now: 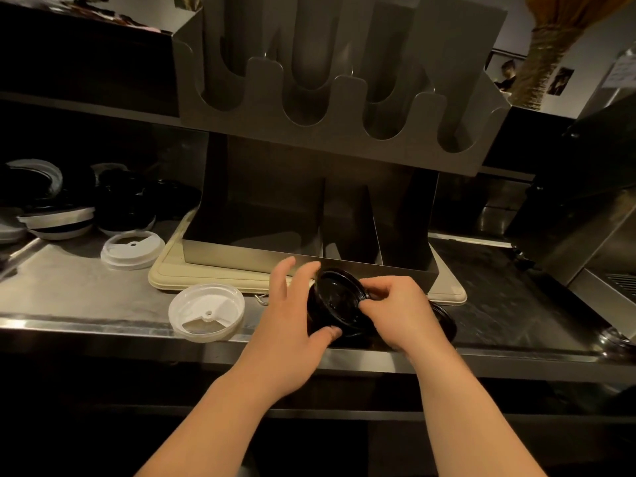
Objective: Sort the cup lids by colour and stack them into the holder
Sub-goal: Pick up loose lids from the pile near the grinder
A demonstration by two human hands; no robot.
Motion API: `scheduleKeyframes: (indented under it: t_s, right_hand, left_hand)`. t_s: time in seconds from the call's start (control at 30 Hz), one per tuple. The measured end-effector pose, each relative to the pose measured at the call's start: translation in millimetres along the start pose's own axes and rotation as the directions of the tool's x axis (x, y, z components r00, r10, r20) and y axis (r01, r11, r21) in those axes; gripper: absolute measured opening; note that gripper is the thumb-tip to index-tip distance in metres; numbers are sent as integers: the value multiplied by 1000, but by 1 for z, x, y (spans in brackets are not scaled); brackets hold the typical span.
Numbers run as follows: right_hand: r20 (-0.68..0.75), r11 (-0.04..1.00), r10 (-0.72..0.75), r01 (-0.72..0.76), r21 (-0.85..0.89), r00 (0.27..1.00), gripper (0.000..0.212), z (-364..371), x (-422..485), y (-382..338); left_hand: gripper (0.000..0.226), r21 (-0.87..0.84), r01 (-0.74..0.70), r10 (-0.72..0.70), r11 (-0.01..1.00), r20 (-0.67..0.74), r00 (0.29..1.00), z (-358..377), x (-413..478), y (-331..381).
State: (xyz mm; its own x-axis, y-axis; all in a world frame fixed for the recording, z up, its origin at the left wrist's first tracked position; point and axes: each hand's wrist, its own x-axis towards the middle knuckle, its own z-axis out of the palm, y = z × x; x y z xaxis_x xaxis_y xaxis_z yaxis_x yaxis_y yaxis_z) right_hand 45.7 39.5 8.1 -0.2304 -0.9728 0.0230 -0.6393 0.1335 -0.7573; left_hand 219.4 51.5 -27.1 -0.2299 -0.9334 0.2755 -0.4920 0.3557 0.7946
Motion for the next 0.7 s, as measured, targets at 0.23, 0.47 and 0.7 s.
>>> scheduleKeyframes:
  t_s: [0.23, 0.47, 0.7]
  right_hand:
    - [53, 888, 2, -26, 460, 999, 25, 3, -16, -9]
    - [118, 885, -96, 30, 464, 988, 29, 3, -24, -14]
    - [-14, 945, -143, 141, 294, 990, 45, 9, -23, -15]
  left_hand:
    - [71, -380, 97, -86, 920, 46, 995, -6, -6, 14]
    - [76, -677, 90, -80, 730, 46, 996, -9, -12, 19]
    - [75, -787, 204, -105, 582, 176, 979, -11, -12, 24]
